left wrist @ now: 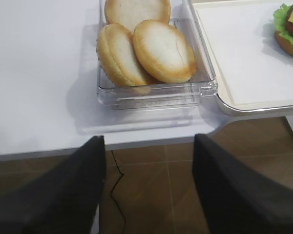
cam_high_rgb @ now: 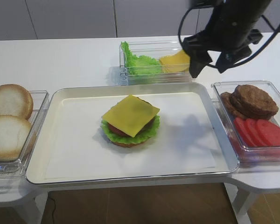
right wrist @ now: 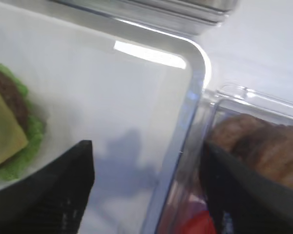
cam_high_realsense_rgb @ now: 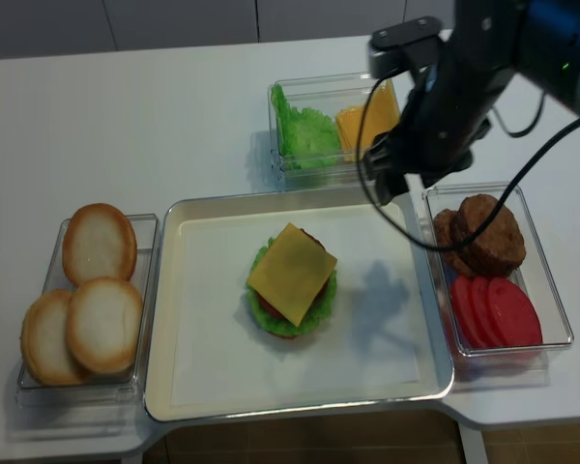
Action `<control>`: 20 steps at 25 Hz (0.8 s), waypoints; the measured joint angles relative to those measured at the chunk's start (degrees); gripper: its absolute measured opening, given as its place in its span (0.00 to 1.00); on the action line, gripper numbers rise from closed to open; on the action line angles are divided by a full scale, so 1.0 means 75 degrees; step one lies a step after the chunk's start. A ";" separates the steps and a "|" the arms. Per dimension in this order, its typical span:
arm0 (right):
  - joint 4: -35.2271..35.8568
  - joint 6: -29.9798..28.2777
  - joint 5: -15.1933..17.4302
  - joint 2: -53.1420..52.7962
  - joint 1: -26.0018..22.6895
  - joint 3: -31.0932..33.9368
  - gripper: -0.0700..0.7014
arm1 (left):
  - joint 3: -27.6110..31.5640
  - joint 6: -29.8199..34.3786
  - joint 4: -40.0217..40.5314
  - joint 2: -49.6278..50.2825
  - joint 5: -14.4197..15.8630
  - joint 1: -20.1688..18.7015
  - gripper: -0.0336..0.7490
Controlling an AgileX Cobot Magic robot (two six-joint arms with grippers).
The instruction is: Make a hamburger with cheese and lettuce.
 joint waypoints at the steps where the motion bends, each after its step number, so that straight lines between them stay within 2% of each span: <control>1: 0.0055 0.0000 0.0084 -0.0031 -0.0219 0.0000 0.75 | 0.0000 0.0000 0.0000 0.0000 0.0000 0.0000 0.58; 5: 0.0122 0.0119 0.0277 -0.0438 -0.0998 0.0037 0.75 | 0.0000 0.0000 0.0000 0.0000 0.0000 0.0000 0.58; 10: 0.0169 0.0300 0.0327 -0.1295 -0.1727 0.0769 0.75 | 0.0000 0.0000 0.0000 0.0000 0.0000 0.0000 0.58; 20: 0.0107 0.0300 0.0327 -0.3827 -0.1889 0.2879 0.75 | 0.0000 0.0000 0.0000 0.0000 0.0000 0.0000 0.58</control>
